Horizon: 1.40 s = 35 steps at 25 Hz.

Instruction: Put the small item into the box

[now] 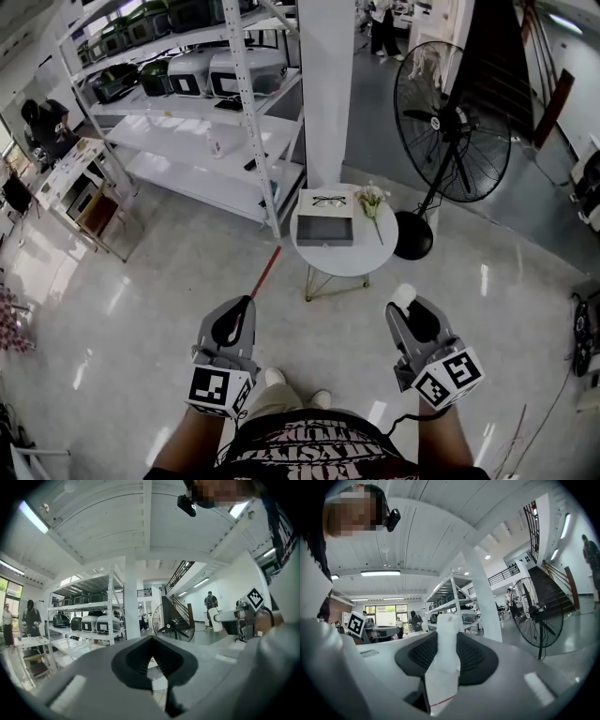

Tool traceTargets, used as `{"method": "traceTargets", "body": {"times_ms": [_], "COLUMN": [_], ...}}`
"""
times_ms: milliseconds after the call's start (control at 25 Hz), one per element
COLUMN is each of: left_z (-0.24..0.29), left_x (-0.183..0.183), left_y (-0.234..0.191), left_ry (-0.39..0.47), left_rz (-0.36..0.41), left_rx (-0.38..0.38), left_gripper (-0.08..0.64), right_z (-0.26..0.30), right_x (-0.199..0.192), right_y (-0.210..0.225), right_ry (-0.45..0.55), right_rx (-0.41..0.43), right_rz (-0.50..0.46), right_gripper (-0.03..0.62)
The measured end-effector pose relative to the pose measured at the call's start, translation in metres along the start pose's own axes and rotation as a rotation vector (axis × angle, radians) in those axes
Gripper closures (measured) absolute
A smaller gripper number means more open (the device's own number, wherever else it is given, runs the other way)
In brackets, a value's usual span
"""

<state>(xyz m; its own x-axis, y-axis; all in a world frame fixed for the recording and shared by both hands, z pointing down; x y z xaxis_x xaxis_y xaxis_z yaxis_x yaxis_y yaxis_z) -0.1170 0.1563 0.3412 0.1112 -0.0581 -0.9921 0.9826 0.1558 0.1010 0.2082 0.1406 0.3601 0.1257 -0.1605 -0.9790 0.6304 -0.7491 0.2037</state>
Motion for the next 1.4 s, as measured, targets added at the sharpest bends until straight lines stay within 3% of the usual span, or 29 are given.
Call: {"method": "traceTargets", "body": {"times_ms": [720, 1400], "left_z": [0.006, 0.089], "left_x": [-0.016, -0.012], "left_y": [-0.012, -0.023], "left_ry": [0.020, 0.010], "left_rz": [-0.027, -0.025], "left_rx": [-0.044, -0.122], "left_gripper": [0.560, 0.560], "right_z": [0.007, 0.047], "right_x": [-0.008, 0.012], "right_y": [-0.017, 0.028], "right_ry": [-0.004, 0.012], "right_rx": [-0.039, -0.095], "right_rz": [-0.018, -0.023], "right_gripper": [0.437, 0.437]}}
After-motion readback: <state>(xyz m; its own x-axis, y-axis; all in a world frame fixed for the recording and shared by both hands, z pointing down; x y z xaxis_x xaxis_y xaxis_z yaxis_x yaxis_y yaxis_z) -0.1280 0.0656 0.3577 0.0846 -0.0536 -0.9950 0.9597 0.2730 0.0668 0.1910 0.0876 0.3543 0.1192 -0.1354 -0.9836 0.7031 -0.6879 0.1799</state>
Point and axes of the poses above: the fingertips, and each gripper's own axes: z forward along the fingers, y to its right, x out of its top, the point moved 8 cm from there along -z, backward along the fingers, and after that the axes turned 13 degrees about x, right-handed, at the moved point
